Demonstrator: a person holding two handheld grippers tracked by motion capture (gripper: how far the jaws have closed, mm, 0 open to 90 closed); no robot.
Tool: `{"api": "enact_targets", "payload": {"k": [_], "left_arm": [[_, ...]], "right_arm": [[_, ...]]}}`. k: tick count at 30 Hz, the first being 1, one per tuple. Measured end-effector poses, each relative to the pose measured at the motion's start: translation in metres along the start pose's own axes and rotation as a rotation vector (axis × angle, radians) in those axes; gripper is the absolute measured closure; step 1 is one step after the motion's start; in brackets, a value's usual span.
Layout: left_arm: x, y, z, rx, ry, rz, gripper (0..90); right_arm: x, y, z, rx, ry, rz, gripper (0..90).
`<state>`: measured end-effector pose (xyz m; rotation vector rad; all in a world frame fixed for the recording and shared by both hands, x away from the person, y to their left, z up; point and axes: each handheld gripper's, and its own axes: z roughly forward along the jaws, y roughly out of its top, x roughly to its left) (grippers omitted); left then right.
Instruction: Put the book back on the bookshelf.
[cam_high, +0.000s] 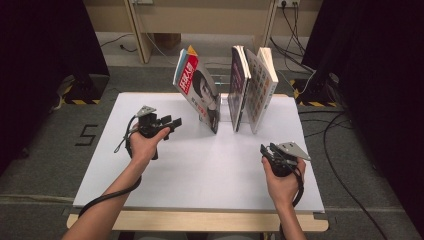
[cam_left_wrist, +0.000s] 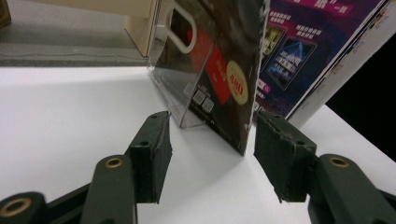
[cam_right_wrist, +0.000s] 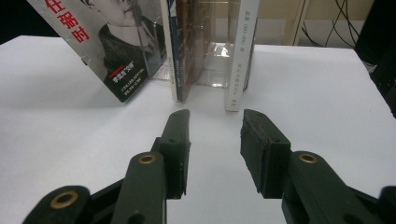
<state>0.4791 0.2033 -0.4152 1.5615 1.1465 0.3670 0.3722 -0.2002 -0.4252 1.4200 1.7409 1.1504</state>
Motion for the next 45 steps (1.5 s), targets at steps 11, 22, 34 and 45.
{"api": "enact_targets", "payload": {"k": [11, 22, 34, 45], "left_arm": [[-0.009, 0.034, 0.023, -0.03, -0.036, -0.008, 44.8], [-0.015, 0.049, 0.036, -0.039, -0.005, 0.02, 49.7], [-0.022, 0.062, 0.05, -0.077, 0.047, 0.027, 61.8], [-0.022, 0.067, 0.058, -0.095, 0.106, 0.017, 76.9]], "right_arm": [[0.001, -0.001, 0.002, 0.004, 0.011, 0.001, 62.6], [0.0, 0.0, 0.001, 0.009, 0.012, -0.001, 62.5], [0.001, -0.001, 0.003, 0.016, 0.02, 0.001, 62.6], [-0.001, -0.002, 0.004, 0.024, 0.026, 0.007, 62.6]]}}
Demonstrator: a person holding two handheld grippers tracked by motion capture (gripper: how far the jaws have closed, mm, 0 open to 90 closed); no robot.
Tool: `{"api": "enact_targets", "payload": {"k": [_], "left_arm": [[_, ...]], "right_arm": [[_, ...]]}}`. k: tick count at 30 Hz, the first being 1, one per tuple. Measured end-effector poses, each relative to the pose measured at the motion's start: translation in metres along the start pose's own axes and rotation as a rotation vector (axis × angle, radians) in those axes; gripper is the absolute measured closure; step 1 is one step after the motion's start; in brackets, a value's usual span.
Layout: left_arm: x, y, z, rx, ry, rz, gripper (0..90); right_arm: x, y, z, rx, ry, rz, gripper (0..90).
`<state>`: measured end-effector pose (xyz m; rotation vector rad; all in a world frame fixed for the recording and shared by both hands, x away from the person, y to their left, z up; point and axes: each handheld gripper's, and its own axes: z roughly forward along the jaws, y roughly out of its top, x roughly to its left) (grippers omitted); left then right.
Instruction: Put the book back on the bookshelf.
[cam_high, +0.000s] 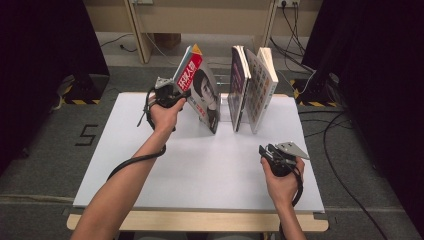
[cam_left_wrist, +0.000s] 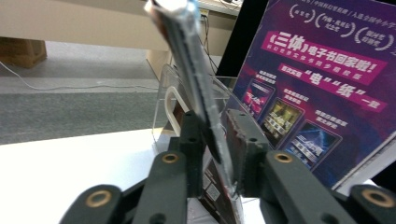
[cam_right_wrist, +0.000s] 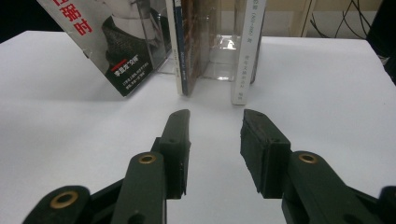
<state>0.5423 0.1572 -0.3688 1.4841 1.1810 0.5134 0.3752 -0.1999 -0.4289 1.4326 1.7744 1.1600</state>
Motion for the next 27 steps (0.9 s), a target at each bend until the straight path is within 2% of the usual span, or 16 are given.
{"api": "enact_targets", "payload": {"k": [8, 13, 15, 16, 21, 25, 27], "left_arm": [[-0.006, 0.008, 0.001, -0.039, 0.005, 0.043, 84.2], [-0.018, 0.013, 0.001, -0.083, 0.03, 0.126, 85.8], [-0.02, 0.012, 0.001, -0.091, 0.036, 0.14, 85.9], [-0.025, 0.011, 0.002, -0.109, 0.052, 0.155, 85.9], [-0.03, 0.007, 0.003, -0.134, 0.083, 0.168, 85.8], [-0.029, 0.004, 0.0, -0.131, 0.105, 0.139, 85.1], [-0.029, 0.003, -0.001, -0.132, 0.11, 0.139, 84.0]], "right_arm": [[-0.001, -0.001, 0.001, 0.005, 0.004, -0.002, 62.6], [0.0, -0.001, 0.001, 0.009, 0.005, -0.003, 62.6], [0.0, -0.001, 0.001, 0.011, 0.003, -0.003, 62.7], [0.0, -0.001, 0.0, 0.011, 0.002, 0.0, 62.7], [-0.002, -0.002, 0.001, 0.011, 0.001, -0.002, 62.7], [-0.002, -0.003, 0.001, 0.018, -0.001, 0.001, 62.7], [-0.002, -0.003, 0.001, 0.018, -0.001, 0.001, 62.7]]}}
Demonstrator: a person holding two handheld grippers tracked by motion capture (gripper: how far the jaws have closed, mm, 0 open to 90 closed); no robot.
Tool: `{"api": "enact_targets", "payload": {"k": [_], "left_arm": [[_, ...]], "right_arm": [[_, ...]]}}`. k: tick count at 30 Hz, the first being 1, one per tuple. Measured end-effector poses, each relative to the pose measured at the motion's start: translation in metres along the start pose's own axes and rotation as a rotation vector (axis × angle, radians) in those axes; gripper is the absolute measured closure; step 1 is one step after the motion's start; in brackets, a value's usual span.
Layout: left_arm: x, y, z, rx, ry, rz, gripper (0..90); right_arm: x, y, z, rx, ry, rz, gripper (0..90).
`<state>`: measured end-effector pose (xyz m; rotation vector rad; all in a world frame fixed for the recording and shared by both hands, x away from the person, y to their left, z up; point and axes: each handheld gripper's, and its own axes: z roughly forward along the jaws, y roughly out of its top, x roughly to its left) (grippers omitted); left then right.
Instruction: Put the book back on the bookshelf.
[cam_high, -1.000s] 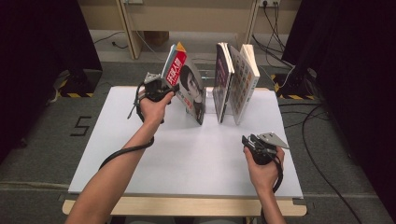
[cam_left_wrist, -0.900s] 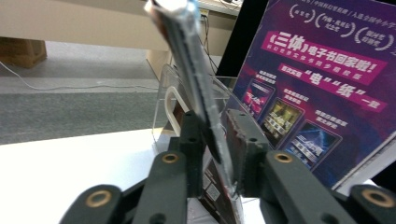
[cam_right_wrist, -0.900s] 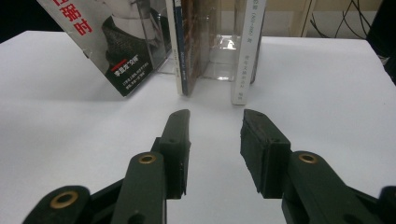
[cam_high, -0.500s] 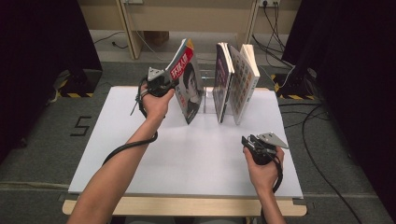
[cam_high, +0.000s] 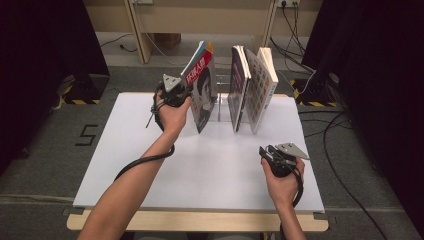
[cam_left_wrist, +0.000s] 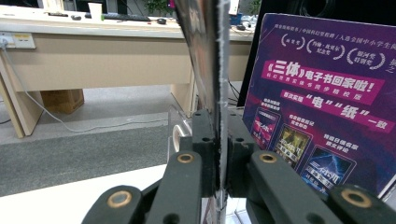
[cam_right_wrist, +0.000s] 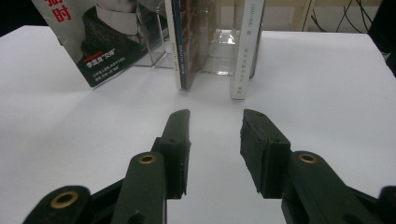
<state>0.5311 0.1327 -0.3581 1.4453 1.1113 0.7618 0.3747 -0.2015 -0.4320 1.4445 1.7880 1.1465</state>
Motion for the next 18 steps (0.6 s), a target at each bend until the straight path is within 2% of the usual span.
{"api": "enact_targets", "payload": {"k": [6, 10, 15, 18], "left_arm": [[0.001, -0.002, -0.002, 0.001, -0.001, 0.014, 82.6], [0.002, 0.001, 0.002, 0.006, -0.041, 0.013, 81.0], [0.004, 0.006, 0.009, 0.008, -0.057, -0.02, 72.9], [0.004, 0.008, 0.012, 0.013, -0.07, -0.063, 69.4]], "right_arm": [[0.001, 0.0, 0.001, -0.002, 0.003, -0.005, 62.7], [0.001, -0.001, 0.002, 0.008, 0.005, 0.001, 62.5], [0.0, -0.001, 0.002, 0.015, 0.003, 0.004, 62.3], [-0.001, -0.001, 0.002, 0.016, 0.004, 0.005, 62.3]]}}
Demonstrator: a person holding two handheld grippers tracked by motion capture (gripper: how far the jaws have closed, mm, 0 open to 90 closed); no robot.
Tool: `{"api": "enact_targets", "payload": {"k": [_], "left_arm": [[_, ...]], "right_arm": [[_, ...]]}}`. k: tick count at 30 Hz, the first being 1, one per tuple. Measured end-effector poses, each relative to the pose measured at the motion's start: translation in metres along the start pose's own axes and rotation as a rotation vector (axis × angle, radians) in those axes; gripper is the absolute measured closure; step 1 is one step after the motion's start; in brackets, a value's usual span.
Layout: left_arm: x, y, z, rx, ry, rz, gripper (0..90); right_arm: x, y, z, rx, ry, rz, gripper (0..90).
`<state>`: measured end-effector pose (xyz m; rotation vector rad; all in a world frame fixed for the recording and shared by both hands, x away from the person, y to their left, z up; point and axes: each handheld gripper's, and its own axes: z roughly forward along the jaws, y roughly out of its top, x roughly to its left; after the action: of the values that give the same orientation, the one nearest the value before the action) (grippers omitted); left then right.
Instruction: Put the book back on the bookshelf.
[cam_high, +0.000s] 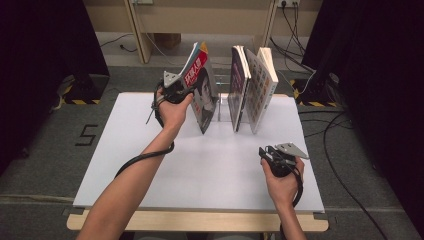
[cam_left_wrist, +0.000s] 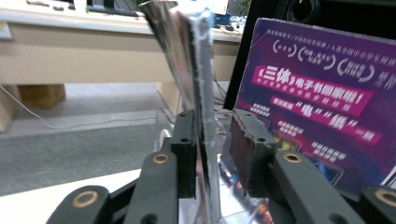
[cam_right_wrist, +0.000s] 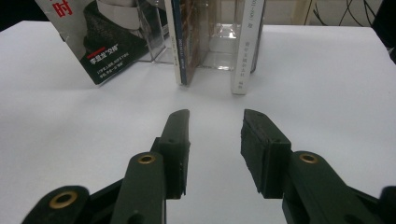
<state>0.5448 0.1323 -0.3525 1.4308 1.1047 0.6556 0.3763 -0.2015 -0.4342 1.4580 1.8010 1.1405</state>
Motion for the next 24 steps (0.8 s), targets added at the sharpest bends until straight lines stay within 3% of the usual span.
{"api": "enact_targets", "payload": {"k": [9, 12, 20, 24], "left_arm": [[0.004, 0.005, 0.007, 0.017, 0.005, -0.019, 74.4], [0.005, 0.009, 0.009, 0.035, 0.008, -0.004, 78.2], [-0.001, 0.016, 0.014, 0.076, 0.009, -0.01, 85.7], [-0.006, 0.016, 0.014, 0.07, 0.019, 0.019, 86.2]], "right_arm": [[-0.001, 0.0, 0.0, 0.003, 0.006, -0.002, 62.2], [-0.001, 0.0, 0.0, 0.008, 0.006, 0.004, 62.3], [0.0, 0.0, 0.001, 0.014, 0.009, 0.008, 62.3], [0.0, 0.0, 0.001, 0.016, 0.01, 0.009, 62.4]]}}
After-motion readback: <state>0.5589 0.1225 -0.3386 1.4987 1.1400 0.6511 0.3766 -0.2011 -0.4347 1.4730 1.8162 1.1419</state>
